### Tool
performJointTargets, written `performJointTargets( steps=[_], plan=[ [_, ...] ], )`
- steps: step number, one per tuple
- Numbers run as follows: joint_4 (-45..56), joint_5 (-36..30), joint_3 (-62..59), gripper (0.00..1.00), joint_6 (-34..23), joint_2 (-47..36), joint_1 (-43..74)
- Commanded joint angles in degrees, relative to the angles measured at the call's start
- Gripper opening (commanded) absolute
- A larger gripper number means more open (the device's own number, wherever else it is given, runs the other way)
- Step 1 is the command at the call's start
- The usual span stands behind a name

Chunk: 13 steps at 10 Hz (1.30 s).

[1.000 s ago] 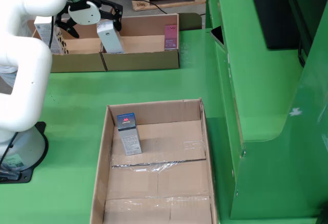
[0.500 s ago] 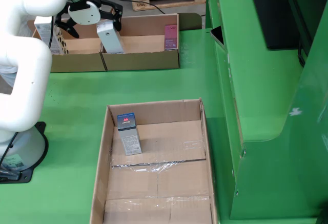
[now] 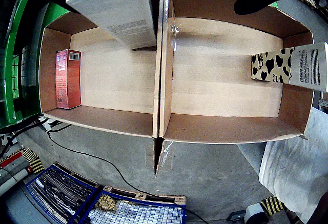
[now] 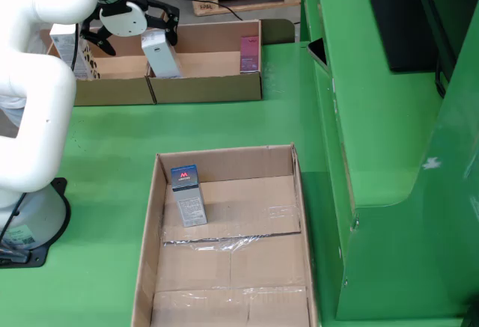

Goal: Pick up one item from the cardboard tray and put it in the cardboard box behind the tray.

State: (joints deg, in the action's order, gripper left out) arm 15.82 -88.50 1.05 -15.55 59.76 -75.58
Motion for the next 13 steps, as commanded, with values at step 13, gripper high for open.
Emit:
performJointTargets(
  steps=[13],
  plan=[
    [14.16, 10.36, -1.05, 1.00, -3.70, -24.24, 3.54]
  ],
)
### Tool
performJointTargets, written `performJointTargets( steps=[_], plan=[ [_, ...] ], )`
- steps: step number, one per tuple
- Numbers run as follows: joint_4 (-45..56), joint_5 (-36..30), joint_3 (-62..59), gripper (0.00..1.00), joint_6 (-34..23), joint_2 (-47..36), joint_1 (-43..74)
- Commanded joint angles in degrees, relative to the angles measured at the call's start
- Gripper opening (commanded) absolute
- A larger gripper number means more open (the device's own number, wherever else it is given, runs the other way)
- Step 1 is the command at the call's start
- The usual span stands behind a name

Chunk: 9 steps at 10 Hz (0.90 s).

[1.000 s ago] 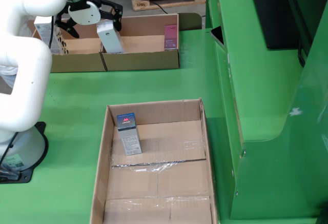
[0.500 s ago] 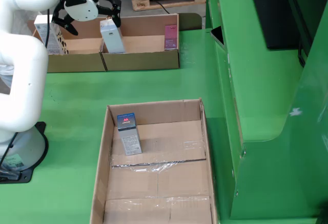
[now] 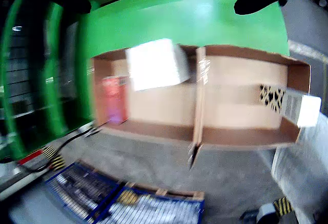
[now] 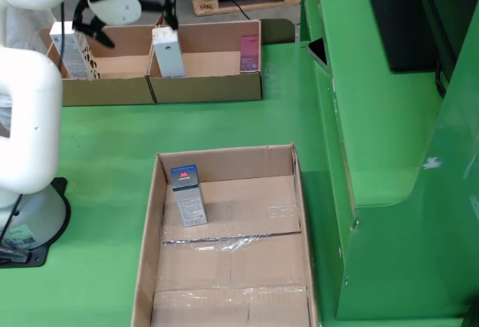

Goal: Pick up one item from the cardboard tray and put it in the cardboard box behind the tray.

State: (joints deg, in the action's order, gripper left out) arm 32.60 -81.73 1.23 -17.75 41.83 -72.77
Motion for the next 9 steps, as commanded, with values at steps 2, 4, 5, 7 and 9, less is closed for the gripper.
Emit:
performJointTargets(
  steps=[2, 4, 5, 7, 9],
  plan=[
    [-3.18, 5.16, -1.23, 1.00, -3.23, -8.10, 2.86],
    [-1.23, 3.35, -1.23, 1.00, -3.89, -9.51, 7.82],
    [-0.07, 2.26, -1.23, 1.00, -5.67, -10.24, 11.98],
    [4.13, -1.18, -1.23, 1.00, -7.15, -12.55, 21.41],
    [8.08, -3.56, -1.23, 1.00, -8.04, -14.16, 27.25]
  ],
)
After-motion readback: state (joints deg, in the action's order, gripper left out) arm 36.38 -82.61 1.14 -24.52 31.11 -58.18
